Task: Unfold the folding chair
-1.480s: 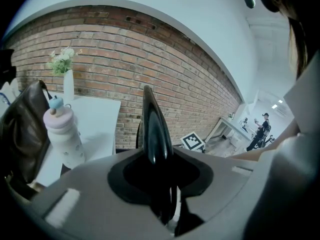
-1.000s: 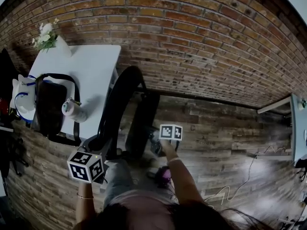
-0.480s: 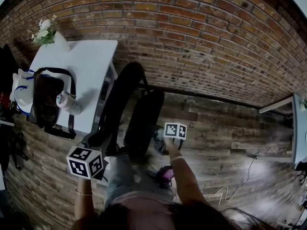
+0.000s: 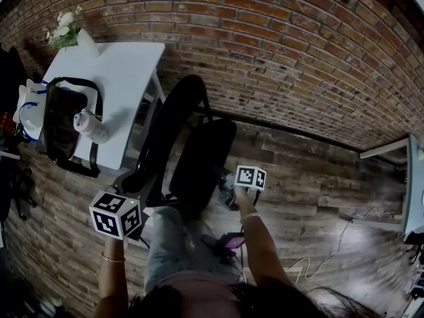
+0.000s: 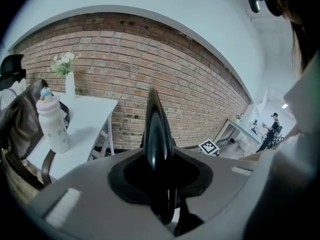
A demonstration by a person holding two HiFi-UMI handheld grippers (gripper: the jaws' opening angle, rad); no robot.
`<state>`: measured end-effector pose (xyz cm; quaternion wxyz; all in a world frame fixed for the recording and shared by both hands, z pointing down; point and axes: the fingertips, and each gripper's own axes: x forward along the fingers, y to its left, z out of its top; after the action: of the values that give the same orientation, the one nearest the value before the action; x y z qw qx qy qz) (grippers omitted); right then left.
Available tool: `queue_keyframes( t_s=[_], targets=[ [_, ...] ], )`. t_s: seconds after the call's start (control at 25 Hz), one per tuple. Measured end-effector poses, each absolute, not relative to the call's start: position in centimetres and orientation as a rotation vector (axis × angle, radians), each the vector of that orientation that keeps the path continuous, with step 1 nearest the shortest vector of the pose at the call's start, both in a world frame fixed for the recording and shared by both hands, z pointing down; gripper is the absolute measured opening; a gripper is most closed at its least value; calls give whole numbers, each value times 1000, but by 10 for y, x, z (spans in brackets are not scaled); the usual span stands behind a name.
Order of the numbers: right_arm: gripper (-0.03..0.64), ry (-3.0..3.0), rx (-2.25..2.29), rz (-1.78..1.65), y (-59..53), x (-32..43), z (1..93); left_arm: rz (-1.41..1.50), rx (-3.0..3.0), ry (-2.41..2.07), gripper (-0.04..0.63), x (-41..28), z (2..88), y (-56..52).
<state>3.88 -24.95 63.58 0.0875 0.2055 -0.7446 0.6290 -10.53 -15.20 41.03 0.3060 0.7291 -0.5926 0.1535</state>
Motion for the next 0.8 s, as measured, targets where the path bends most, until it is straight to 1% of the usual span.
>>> queue_keyframes(
  t_s=[0.36,0.8],
  targets=[
    [144,-2224,624,1904,-248,58,643,384,1934,-1561,87,-99,413,-151],
    [158,-2201,675,1914,-247,82,661,341,1934,-1548,87,-108,422,-151]
  ],
)
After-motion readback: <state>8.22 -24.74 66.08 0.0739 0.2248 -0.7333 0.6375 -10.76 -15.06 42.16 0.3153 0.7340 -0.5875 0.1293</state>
